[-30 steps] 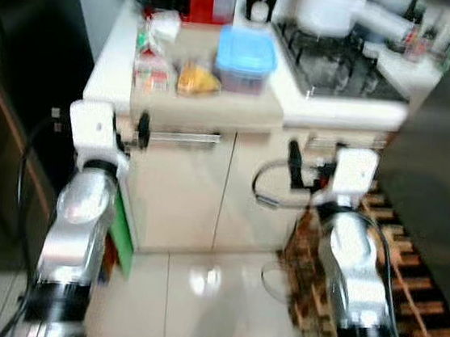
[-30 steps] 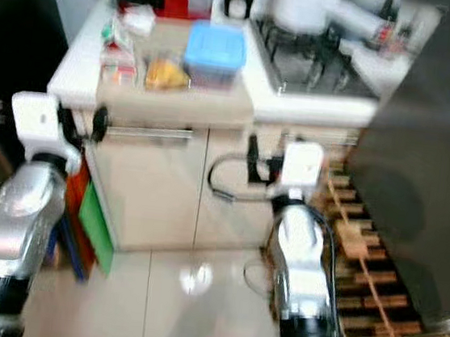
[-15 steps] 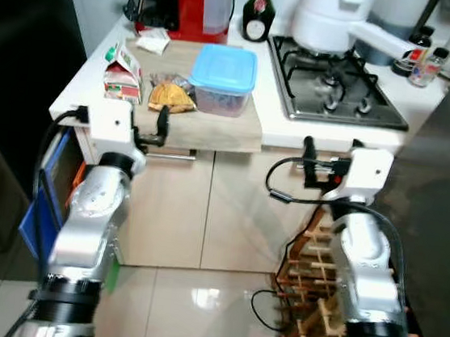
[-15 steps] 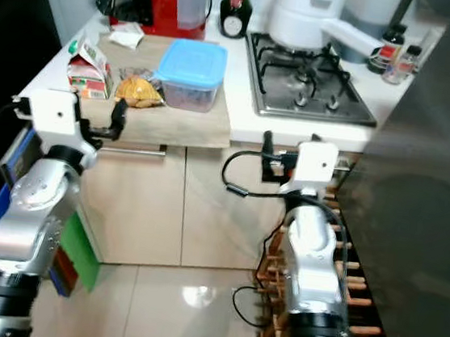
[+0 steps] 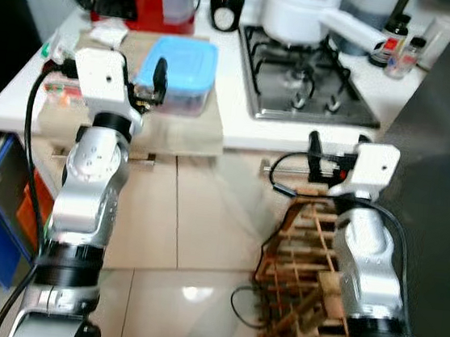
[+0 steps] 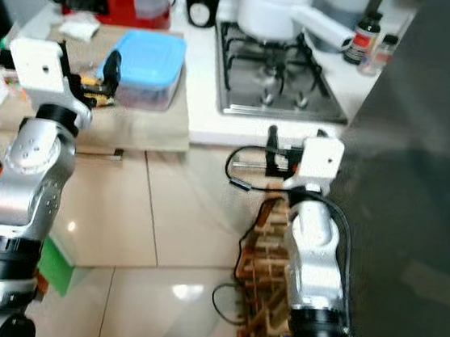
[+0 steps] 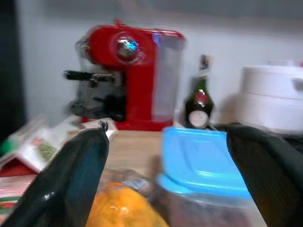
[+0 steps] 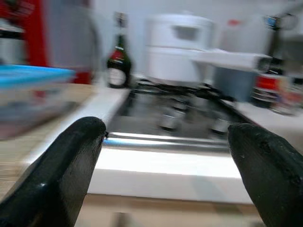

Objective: Restocking fridge

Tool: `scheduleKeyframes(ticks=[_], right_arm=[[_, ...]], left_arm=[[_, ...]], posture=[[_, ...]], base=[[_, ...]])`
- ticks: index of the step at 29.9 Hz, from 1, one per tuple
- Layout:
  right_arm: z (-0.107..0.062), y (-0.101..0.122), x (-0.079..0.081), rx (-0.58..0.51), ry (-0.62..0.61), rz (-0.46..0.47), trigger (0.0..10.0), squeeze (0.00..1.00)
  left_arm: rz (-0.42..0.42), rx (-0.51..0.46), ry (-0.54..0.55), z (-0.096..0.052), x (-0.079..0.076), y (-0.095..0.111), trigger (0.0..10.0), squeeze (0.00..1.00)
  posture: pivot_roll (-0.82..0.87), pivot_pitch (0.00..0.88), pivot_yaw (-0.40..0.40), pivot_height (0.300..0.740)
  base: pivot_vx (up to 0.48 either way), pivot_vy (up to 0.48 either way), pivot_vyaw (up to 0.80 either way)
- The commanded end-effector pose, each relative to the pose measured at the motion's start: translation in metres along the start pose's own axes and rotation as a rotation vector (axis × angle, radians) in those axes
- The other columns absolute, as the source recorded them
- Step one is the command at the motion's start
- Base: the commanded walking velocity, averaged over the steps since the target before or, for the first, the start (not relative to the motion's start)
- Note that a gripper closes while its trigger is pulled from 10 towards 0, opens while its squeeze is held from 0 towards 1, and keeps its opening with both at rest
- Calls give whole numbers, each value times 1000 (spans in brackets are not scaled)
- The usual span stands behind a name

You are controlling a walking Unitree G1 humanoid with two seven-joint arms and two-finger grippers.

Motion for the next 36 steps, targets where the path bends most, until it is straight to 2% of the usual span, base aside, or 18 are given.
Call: scheduleKeyframes(ticks=[1,3,5,6,11,13,17,19,20,25,30,36], right_arm=[[2,9,-1,-31,-2,-8,10000,0],[1,10,1,-33,3,-7,10000,0],[0,11,1,-34,3,-7,10000,0],[-1,14,2,-40,-1,-2,10000,0],[-7,23,4,-57,2,16,10000,0],[-14,29,4,-65,14,18,10000,0],[-32,34,-2,-46,26,4,10000,0],[-44,32,-7,-5,25,-14,10000,0],[-44,32,-7,-5,25,-14,10000,0],[-63,37,-11,33,22,-31,10000,0],[-74,43,-16,56,11,-52,10000,0],[-81,45,-17,83,0,-56,10000,0]], left_arm=[[-65,42,52,12,5,-2,10000,0],[-140,70,91,24,9,0,10000,0],[-161,73,92,27,9,0,10000,0],[-211,87,103,39,12,0,10000,0],[-278,138,111,52,13,-8,10000,0],[-331,165,90,55,9,-12,10000,0],[-335,182,109,59,8,-17,10000,0],[-353,185,175,63,15,-16,10000,0],[-353,185,175,63,15,-16,10000,0],[-402,139,153,70,6,-6,10000,0],[-444,95,127,74,1,3,10000,0],[-448,77,134,75,-2,4,10000,0]], posture=[[-28,0,2,740],[-38,0,7,740],[-38,0,7,740],[-61,14,11,740],[-90,48,6,740],[-139,93,-8,740],[-191,132,-21,740],[-214,150,-30,740],[-214,150,-30,740],[-294,190,-54,740],[-328,199,-57,740],[-339,199,-39,740]], base=[[0,0,0],[0,0,0],[0,0,0],[0,0,0],[0,0,0],[0,0,0],[0,0,0],[0,0,0],[0,0,0],[0,0,0],[0,0,0],[0,0,0]])
Point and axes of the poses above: a point about 5 cm out from each wrist's last joint towards the gripper, its own z axis pointing out of the wrist towards the gripper, its own y axis along the axis of the wrist's last joint, x = y × z, the point moved 1 cm from there along z, pointing out of the wrist towards the gripper, and after that the axes turned 4 degrees about -z, right-handed, at the moved point
